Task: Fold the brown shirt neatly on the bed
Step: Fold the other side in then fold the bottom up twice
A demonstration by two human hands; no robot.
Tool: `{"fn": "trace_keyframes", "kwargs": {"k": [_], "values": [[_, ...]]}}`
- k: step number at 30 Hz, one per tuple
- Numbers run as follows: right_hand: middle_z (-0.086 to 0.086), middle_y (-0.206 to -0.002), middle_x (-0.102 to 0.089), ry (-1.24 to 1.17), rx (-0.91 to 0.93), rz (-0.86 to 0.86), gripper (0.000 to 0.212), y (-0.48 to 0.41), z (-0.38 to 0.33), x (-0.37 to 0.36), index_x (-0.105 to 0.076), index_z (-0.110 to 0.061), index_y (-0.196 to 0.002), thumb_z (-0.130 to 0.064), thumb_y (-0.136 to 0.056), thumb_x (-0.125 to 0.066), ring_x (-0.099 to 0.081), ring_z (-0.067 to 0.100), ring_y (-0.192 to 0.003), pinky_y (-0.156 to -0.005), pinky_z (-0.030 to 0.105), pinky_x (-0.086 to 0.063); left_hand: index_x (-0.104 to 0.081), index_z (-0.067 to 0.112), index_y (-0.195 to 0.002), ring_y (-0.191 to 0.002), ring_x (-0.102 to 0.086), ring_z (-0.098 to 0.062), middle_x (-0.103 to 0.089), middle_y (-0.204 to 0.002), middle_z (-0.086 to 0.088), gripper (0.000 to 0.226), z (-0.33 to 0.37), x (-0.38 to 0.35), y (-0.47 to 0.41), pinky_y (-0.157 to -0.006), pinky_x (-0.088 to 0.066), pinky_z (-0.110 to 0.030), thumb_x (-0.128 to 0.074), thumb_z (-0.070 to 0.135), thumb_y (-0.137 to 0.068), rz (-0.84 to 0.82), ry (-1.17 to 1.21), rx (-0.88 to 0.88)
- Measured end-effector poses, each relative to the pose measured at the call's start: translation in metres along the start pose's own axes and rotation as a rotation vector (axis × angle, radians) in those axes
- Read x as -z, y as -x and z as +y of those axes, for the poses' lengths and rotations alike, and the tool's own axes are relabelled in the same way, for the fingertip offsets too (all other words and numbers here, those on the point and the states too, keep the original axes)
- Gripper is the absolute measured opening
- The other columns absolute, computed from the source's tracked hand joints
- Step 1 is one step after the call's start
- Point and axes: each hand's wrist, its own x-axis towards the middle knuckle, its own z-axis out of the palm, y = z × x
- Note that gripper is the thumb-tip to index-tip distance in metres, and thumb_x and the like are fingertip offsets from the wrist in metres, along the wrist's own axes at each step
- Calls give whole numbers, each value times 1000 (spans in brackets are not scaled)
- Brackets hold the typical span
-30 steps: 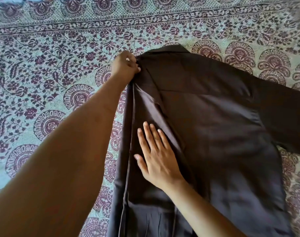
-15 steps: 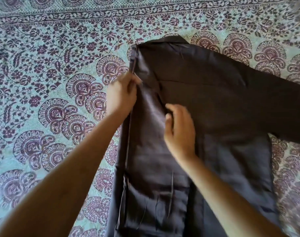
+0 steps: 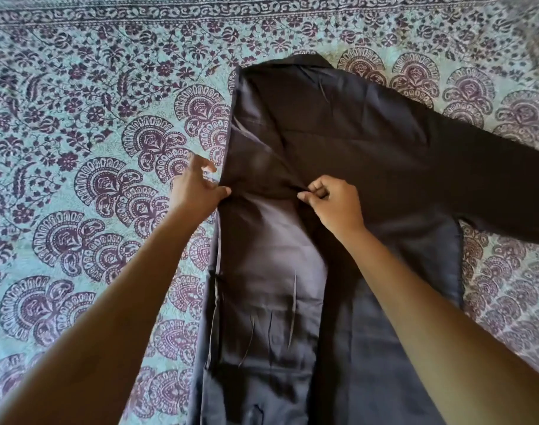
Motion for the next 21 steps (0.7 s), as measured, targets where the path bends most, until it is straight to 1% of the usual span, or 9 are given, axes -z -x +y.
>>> {"fn": "trace_keyframes", "kwargs": {"k": [2,4,7,9,11,13,16,18,21], "values": [[-9,-62,-53,16,43,43,14,4,0,-3,-62,-14,-80,-24,-79,-72,-56,14,-62,-63,37,-51,-50,18,-104,-88,-61,-28,-64,-77,-1,37,-3,0,9,-73,-43,-34,-73,23,-76,4,-8,-31],[-6,-70,-57,23,49,52,20,11,-1,-4,-62,-13,-91,-28,-80,-71,-57,14,-66,-66,37,-51,-50,18,-104,-89,-61,-28,-66,-80,-3,39,-4,1,23,-77,-47,-37,-73,29,-76,4,4,-25],[1,-86,-63,75,21,30,35,22,1,0,-59,-15,-105,-34,-79,-71,-60,19,-80,-65,32,-46,-45,16,-109,-89,-60,-29,-63,-85,-8,50,-10,1,54,-80,-46,-40,-76,31,-73,-124,-30,-8],[4,-92,-65,131,-11,5,34,28,1,2,-60,-15,-106,-34,-80,-70,-60,21,-87,-63,27,-38,-42,12,-112,-92,-58,-31,-57,-86,-8,56,-22,-1,80,-78,-44,-39,-78,25,-71,-248,-96,10],[3,-91,-66,138,-58,5,25,30,1,4,-62,-15,-98,-32,-81,-69,-61,23,-90,-62,25,-34,-41,14,-105,-90,-59,-32,-58,-90,-11,57,-42,-2,101,-77,-45,-39,-81,22,-65,-323,-67,89],[2,-90,-68,149,-92,28,20,26,1,5,-63,-16,-93,-31,-81,-68,-62,23,-90,-62,25,-34,-42,17,-95,-86,-60,-33,-61,-92,-17,56,-57,0,116,-79,-49,-41,-81,30,-56,-284,-8,168],[5,-101,-67,210,-82,62,26,28,0,3,-60,-16,-103,-33,-84,-65,-61,27,-97,-70,31,-40,-43,23,-88,-79,-59,-32,-58,-80,-11,41,-70,-1,134,-70,-45,-38,-78,28,-69,-196,1,175],[8,-111,-61,297,-6,128,34,38,0,2,-55,-15,-113,-34,-85,-62,-56,30,-104,-80,38,-41,-41,31,-81,-81,-63,-36,-59,-74,-9,38,-75,-5,142,-73,-50,-43,-76,37,-68,-203,31,155],[13,-115,-56,423,298,227,33,70,4,3,-55,-12,-114,-27,-85,-55,-53,35,-103,-82,44,-41,-43,31,-74,-89,-63,-34,-64,-86,-14,48,-87,-7,149,-82,-52,-51,-76,56,-49,-231,100,219]]}}
